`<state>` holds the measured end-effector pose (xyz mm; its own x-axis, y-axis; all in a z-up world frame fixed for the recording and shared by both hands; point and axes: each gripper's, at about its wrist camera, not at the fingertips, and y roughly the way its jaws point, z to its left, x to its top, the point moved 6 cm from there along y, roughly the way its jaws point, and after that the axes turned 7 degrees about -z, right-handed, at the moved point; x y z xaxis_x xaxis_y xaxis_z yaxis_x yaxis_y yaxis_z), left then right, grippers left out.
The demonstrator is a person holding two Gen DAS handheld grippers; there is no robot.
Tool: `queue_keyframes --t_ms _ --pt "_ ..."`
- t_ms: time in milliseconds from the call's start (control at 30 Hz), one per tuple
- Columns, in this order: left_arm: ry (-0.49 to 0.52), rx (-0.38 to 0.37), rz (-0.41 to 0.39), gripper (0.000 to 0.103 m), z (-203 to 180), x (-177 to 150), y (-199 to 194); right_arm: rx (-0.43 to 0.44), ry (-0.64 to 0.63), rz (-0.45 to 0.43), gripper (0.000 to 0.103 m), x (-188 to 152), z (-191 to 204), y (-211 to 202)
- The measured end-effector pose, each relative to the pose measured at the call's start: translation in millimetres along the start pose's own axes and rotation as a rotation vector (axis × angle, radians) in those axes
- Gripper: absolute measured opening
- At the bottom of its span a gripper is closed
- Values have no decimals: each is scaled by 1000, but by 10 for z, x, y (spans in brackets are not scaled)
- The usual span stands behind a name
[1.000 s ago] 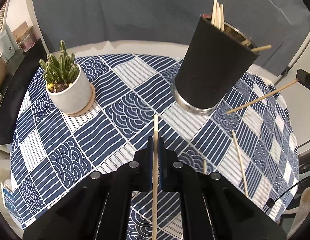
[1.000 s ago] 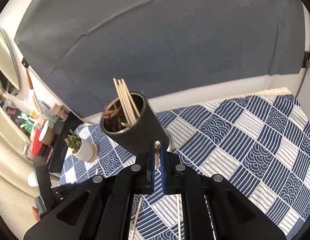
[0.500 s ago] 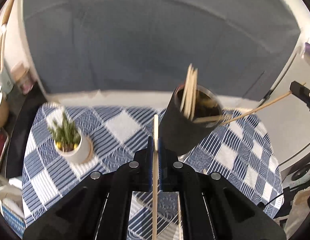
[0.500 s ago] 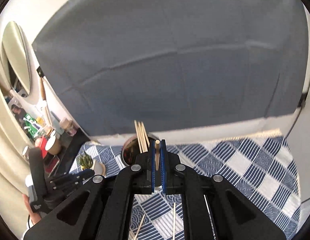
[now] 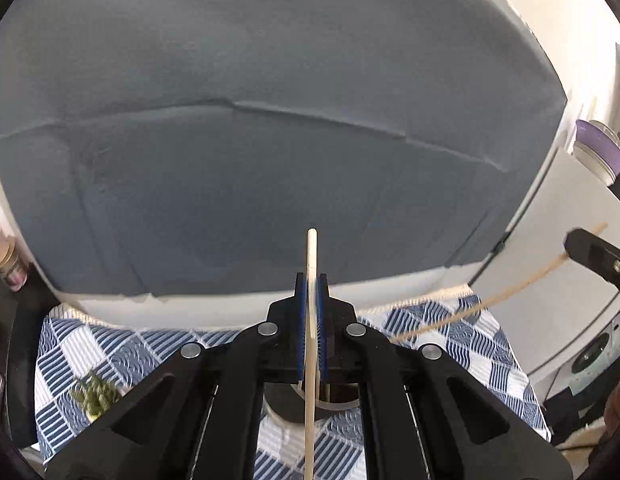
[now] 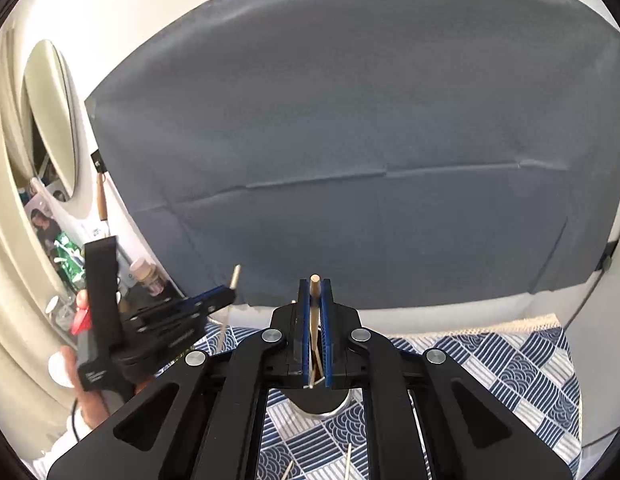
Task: Organize utensils
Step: 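Raise the left tool's stick over the cup while the right tool carries its stick, then lower the sticks into the cup and open both tools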
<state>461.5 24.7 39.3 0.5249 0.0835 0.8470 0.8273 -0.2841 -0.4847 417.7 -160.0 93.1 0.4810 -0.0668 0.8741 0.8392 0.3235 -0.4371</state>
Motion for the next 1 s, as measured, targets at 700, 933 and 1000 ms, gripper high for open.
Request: queue_keyframes --t_ms 700,933,1000 --pt "26 -92 -193 5 -290 361 560 59 -41 111 5 -374 -5 480" --pt "83 -137 -264 5 -336 341 630 73 -30 141 5 -537 -27 670" --pt "90 -137 -272 5 -336 320 685 80 -36 149 5 -576 -26 710"
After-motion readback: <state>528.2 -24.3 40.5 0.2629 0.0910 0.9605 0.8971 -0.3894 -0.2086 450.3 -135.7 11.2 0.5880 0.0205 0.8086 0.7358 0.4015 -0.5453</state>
